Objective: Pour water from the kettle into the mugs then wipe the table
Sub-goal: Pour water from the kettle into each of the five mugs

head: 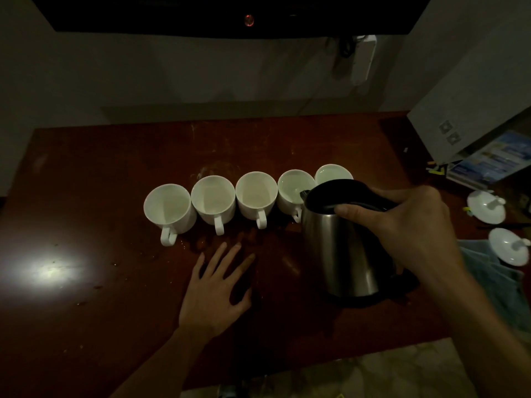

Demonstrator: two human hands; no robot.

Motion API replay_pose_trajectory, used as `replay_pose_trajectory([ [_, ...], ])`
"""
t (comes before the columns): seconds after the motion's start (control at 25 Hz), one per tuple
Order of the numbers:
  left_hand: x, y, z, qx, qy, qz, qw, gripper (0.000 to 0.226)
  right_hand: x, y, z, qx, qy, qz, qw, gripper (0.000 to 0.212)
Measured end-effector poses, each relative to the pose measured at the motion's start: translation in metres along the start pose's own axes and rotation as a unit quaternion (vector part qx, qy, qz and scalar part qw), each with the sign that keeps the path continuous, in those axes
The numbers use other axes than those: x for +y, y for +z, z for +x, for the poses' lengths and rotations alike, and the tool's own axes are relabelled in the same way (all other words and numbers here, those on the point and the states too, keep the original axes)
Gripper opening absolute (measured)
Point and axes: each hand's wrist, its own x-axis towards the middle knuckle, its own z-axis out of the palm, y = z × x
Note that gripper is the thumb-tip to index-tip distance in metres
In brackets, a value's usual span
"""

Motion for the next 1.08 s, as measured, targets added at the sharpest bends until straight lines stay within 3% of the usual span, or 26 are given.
replay_pose_trajectory([
  [0.24, 0.000, 0.000, -0.001, 0.002, -0.003, 0.004, 1.000, 0.070, 0.001, 0.000, 0.000, 0.000, -0.004, 0.004, 1.000, 0.062],
  [0.88, 0.002, 0.000, -0.001, 0.008, -0.002, 0.005, 1.000, 0.070, 0.021, 0.001, -0.006, 0.019, -0.034, 0.042, 0.998, 0.091],
  [1.0, 0.000, -0.001, 0.000, 0.004, -0.001, 0.003, 1.000, 0.070, 0.024, 0.006, -0.016, 0.041, -0.037, 0.082, 0.995, 0.082],
  [1.08, 0.000, 0.000, -0.001, 0.005, -0.001, 0.008, 1.000, 0.070, 0.025, 0.009, -0.024, 0.044, -0.052, 0.101, 0.992, 0.063],
])
